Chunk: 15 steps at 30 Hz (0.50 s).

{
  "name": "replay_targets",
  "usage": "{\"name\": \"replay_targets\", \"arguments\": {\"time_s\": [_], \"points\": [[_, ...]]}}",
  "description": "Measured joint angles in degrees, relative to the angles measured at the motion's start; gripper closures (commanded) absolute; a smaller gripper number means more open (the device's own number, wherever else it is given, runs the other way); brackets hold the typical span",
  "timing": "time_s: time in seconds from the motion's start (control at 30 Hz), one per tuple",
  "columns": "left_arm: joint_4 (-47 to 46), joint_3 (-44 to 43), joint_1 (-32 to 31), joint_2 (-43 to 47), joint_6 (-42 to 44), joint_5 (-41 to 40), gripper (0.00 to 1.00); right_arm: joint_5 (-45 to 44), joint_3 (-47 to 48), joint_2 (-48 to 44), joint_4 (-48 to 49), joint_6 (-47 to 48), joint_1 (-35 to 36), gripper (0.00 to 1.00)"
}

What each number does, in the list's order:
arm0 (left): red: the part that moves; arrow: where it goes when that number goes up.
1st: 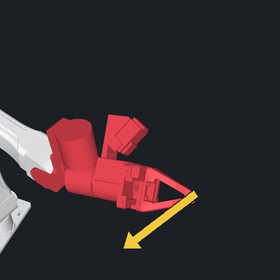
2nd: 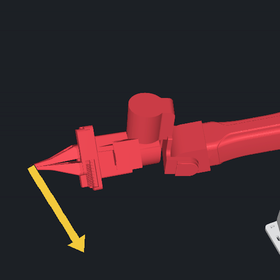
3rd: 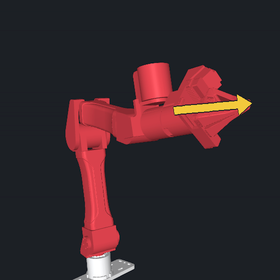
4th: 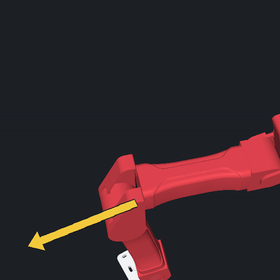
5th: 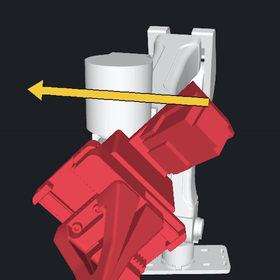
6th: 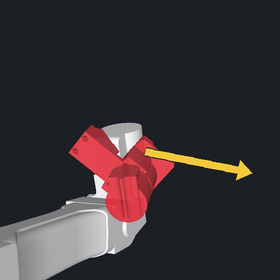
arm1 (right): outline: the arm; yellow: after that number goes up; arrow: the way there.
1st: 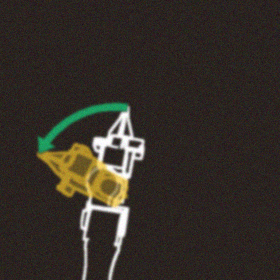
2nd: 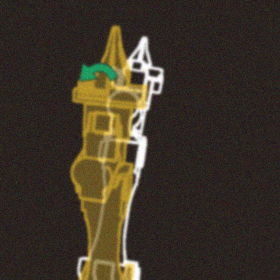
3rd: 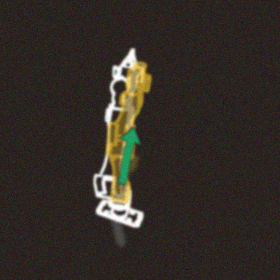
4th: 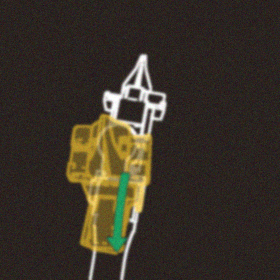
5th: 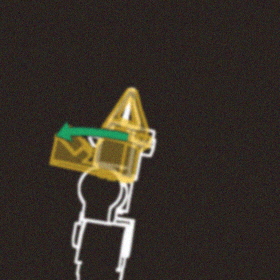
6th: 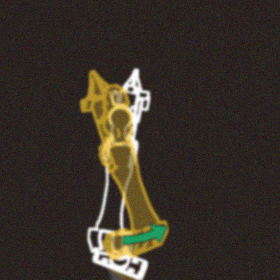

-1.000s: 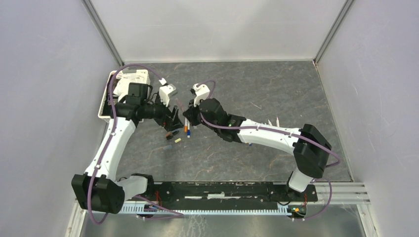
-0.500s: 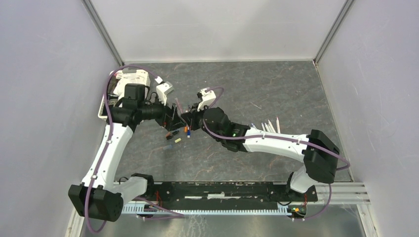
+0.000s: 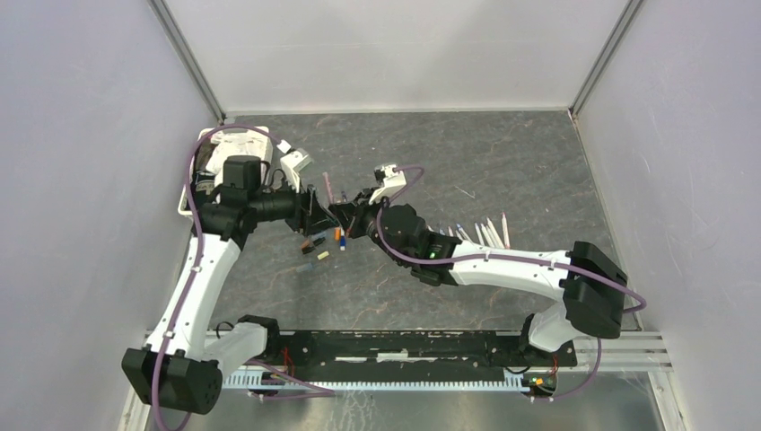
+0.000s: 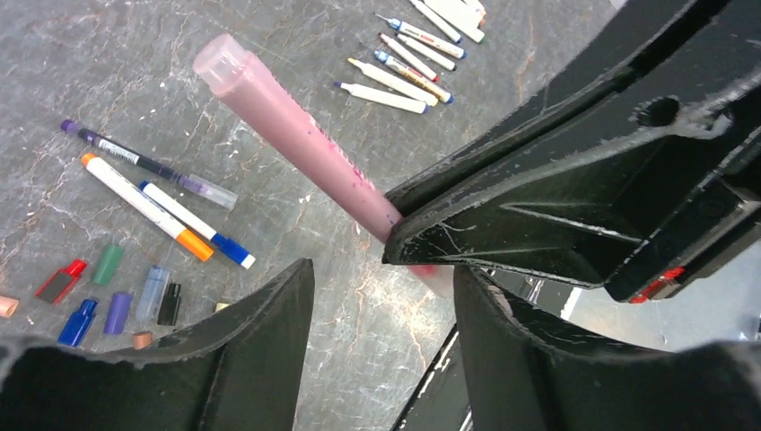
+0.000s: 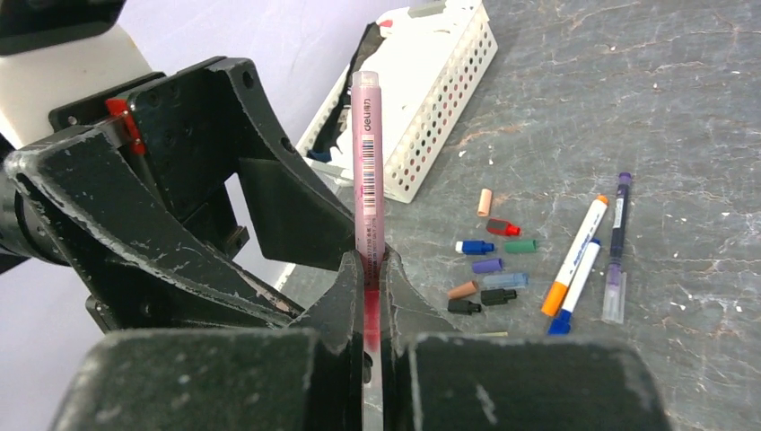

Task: Open the pen caps
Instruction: Pick up the pen from the center of the board.

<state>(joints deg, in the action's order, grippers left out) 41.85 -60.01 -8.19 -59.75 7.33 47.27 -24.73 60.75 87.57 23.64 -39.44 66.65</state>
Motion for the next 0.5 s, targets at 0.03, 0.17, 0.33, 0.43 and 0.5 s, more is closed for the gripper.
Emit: {"name": "replay_targets", "arguments": {"time_s": [0.03, 0.17, 0.33, 0.43, 0.5], "points": [[-0.42, 0.02, -0.02, 0.42, -0.7, 0.24, 0.4, -0.5, -0.13, 0.0, 0.46, -0.33, 0.17, 1.0], [-2.14, 0.31, -0.02, 1.33, -3.02, 1.38, 0.5, -1.95, -0.26, 0.0, 2.54, -1.46, 0.55, 1.0], [-5.05, 2.05, -0.02, 1.53, -5.73, 3.63, 0.59, -3.85, -0.31, 0.22, 3.43, -1.77, 0.94, 1.0], [-5.77, 2.95, -0.02, 1.57, -6.62, 4.28, 0.6, -4.46, -0.31, 0.63, 3.98, -1.99, 1.18, 1.0], [-5.99, 2.97, -0.02, 1.57, -6.69, 4.42, 0.61, -4.74, -0.31, 0.81, 4.66, -2.38, 1.27, 1.0]]}}
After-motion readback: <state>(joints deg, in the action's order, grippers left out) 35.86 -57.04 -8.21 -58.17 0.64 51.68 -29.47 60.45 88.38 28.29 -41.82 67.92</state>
